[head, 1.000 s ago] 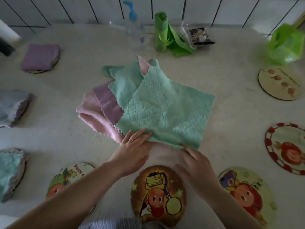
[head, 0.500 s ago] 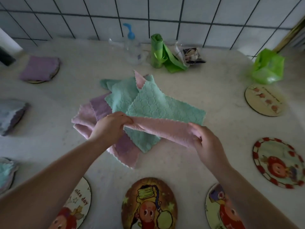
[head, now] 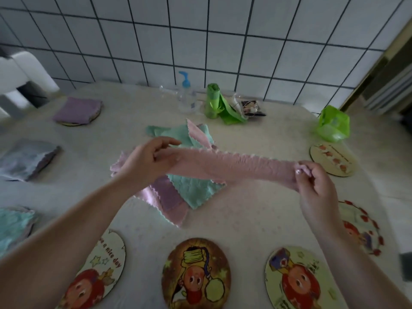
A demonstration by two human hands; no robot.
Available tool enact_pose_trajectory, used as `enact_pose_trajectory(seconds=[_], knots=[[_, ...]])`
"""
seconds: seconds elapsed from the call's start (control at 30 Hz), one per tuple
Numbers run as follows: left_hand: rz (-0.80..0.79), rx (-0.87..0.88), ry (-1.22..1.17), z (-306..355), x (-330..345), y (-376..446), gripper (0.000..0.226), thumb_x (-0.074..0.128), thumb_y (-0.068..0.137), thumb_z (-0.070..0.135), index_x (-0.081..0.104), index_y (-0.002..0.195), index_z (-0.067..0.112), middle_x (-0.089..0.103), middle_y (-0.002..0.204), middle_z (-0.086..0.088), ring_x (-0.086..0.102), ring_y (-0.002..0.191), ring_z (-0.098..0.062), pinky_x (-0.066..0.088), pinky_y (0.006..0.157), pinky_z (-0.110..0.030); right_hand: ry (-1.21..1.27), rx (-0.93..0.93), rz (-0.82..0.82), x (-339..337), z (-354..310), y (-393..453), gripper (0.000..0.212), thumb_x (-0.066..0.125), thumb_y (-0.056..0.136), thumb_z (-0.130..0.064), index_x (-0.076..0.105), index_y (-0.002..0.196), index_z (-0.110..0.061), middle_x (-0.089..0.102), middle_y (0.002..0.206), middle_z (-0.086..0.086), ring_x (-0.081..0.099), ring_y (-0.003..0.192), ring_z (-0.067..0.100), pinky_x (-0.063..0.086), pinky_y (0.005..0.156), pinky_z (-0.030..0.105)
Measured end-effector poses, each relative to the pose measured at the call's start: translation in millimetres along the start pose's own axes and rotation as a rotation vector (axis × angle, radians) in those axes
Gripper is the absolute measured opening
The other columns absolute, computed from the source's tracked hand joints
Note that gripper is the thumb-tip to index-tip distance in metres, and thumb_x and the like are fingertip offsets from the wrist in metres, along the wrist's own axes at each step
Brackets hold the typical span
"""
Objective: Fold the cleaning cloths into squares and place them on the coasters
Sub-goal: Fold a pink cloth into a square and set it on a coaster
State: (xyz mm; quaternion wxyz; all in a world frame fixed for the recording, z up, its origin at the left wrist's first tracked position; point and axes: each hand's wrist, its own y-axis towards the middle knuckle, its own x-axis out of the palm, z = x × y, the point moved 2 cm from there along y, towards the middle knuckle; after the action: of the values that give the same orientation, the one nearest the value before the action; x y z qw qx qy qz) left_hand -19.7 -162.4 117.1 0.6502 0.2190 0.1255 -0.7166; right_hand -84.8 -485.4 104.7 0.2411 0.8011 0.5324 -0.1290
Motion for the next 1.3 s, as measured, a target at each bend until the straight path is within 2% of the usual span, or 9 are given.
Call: enact_pose_trajectory(seconds=[0.07, 0.17, 0.33, 0.4, 0.5, 0.6, 0.87, 1.03, 1.3], knots=[[-0.074, -0.134, -0.086, -15, 6, -29, 0.031, 0.071, 0.079, 0.021, 0.057, 0.098, 0.041, 0.061, 0.096, 0.006, 0.061, 0.08, -0.003, 0.05, 0.063, -0.019, -0.03, 0.039, -0.032, -3, 15, -30, 0.012, 0.044, 0.095, -0.018, 0.054, 0.101, -0.021, 0.056, 0.093, -0.02, 0.054, 0.087, -0.005, 0.045, 0.068, 0.021], [-0.193, -0.321, -0.086, -41, 19, -71, 0.029, 0.065, 0.082, 0.029, 0.057, 0.109, 0.027, 0.06, 0.107, 0.001, 0.061, 0.096, -0.015, 0.055, 0.073, -0.03, -0.133, 0.093, -0.096, 2, 46, -77, 0.011, 0.044, 0.095, -0.02, 0.053, 0.101, -0.021, 0.053, 0.09, -0.024, 0.052, 0.084, -0.003, 0.041, 0.066, 0.019], [-0.384, -0.627, -0.146, -78, 39, -131, 0.017, 0.064, 0.085, 0.021, 0.061, 0.101, 0.016, 0.06, 0.105, -0.009, 0.06, 0.092, -0.018, 0.052, 0.07, -0.027, -0.192, 0.313, -0.295, 12, 95, -138, 0.009, 0.046, 0.094, -0.017, 0.054, 0.096, -0.019, 0.058, 0.085, -0.012, 0.055, 0.081, 0.013, 0.037, 0.065, 0.028], [-0.453, -0.704, -0.188, -87, 44, -146, 0.016, 0.064, 0.085, 0.019, 0.062, 0.099, 0.014, 0.061, 0.104, -0.013, 0.06, 0.089, -0.017, 0.051, 0.068, -0.025, -0.242, 0.364, -0.394, 11, 106, -154, 0.009, 0.046, 0.094, -0.018, 0.054, 0.089, -0.018, 0.058, 0.08, -0.007, 0.054, 0.077, 0.014, 0.035, 0.061, 0.022], [-0.457, -0.707, -0.136, -97, 51, -153, 0.016, 0.063, 0.085, 0.019, 0.062, 0.099, 0.012, 0.063, 0.099, -0.012, 0.061, 0.085, -0.016, 0.051, 0.061, -0.02, -0.252, 0.395, -0.45, 9, 109, -164, 0.014, 0.045, 0.095, -0.018, 0.051, 0.082, -0.018, 0.053, 0.072, -0.006, 0.05, 0.069, 0.006, 0.032, 0.058, 0.018], [-0.322, -0.72, -0.21, -102, 57, -147, 0.016, 0.06, 0.087, 0.013, 0.058, 0.103, 0.012, 0.064, 0.096, -0.01, 0.062, 0.082, -0.017, 0.05, 0.058, -0.023, -0.271, 0.44, -0.422, 8, 113, -159, 0.014, 0.043, 0.096, -0.02, 0.053, 0.087, -0.018, 0.055, 0.078, -0.008, 0.051, 0.074, 0.005, 0.034, 0.059, 0.021], [-0.073, -0.777, -0.298, -117, 71, -117, 0.029, 0.055, 0.09, 0.007, 0.048, 0.115, 0.019, 0.06, 0.1, -0.008, 0.06, 0.084, -0.021, 0.053, 0.07, -0.034, -0.291, 0.483, -0.322, 26, 117, -124, 0.009, 0.044, 0.095, -0.026, 0.051, 0.098, -0.021, 0.058, 0.087, -0.009, 0.056, 0.081, 0.014, 0.04, 0.062, 0.031], [-0.057, -0.72, -0.172, -127, 75, -107, 0.042, 0.057, 0.09, 0.011, 0.039, 0.127, 0.02, 0.061, 0.1, -0.006, 0.062, 0.088, -0.023, 0.052, 0.08, -0.046, -0.302, 0.485, -0.313, 33, 116, -110, 0.017, 0.045, 0.095, -0.027, 0.051, 0.106, -0.016, 0.058, 0.092, -0.004, 0.055, 0.083, 0.014, 0.039, 0.061, 0.029], [-0.066, -0.667, -0.015, -143, 76, -100, 0.043, 0.063, 0.086, 0.017, 0.043, 0.123, 0.024, 0.062, 0.097, -0.002, 0.064, 0.086, -0.025, 0.055, 0.073, -0.047, -0.306, 0.523, -0.314, 36, 119, -103, 0.02, 0.047, 0.094, -0.026, 0.052, 0.108, -0.013, 0.058, 0.089, -0.004, 0.053, 0.075, 0.007, 0.038, 0.056, 0.024]])
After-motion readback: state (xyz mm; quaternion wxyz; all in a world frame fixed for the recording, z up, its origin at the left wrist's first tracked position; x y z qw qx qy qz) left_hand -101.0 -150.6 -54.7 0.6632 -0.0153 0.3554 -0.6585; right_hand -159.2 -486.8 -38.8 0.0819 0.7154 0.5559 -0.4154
